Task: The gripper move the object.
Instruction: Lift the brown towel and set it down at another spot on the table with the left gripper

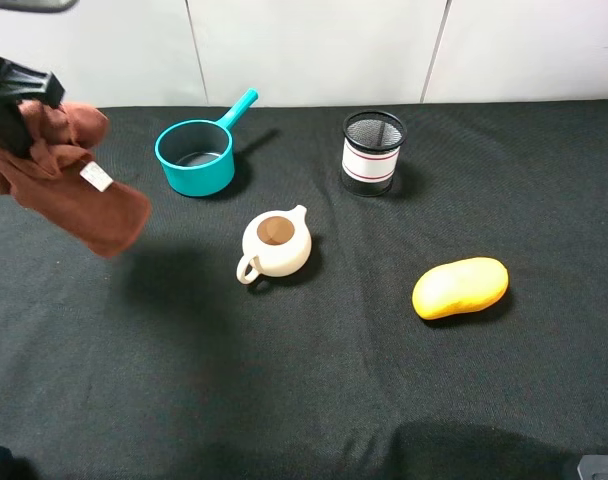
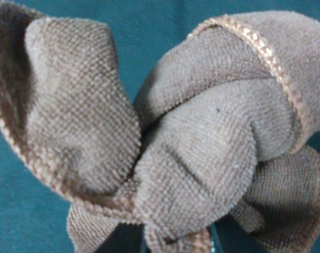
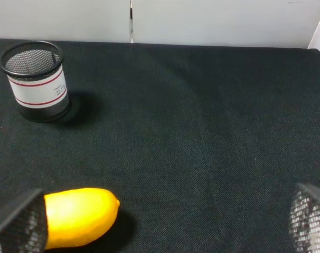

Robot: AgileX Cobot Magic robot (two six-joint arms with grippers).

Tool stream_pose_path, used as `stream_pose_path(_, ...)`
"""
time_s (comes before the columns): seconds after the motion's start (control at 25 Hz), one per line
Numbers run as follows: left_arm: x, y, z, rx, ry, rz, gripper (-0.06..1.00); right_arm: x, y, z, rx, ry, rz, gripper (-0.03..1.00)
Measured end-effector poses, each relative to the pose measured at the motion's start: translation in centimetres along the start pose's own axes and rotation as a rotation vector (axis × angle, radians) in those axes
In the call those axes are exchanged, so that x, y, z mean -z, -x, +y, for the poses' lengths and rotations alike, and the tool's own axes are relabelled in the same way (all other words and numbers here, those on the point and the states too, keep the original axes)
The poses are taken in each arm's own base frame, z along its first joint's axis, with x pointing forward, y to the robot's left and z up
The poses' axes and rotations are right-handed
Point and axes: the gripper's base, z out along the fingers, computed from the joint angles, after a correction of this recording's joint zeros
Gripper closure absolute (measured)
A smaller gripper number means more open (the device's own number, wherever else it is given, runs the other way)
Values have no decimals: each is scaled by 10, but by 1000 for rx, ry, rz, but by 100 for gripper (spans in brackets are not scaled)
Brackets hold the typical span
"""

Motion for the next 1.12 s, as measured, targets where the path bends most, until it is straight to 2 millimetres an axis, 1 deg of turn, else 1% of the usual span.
stream_pose_path(0.08,-4,5,6,12,11,10,81,0,0,0,0,0,0,27)
stream_pose_path(0.2,-13,14,7,10,18,33,81,0,0,0,0,0,0,27)
stream_pose_path(0.52,-36,49,3,-5,35,60,81,0,0,0,0,0,0,27)
stream_pose_path(0.72,-58,66,0,-11,41,96,81,0,0,0,0,0,0,27)
stream_pose_path(0.92,-82,76,1,-17,58,130,81,0,0,0,0,0,0,27)
stream_pose_path(1.12,-102,79,10,6,65,149,81,0,0,0,0,0,0,27)
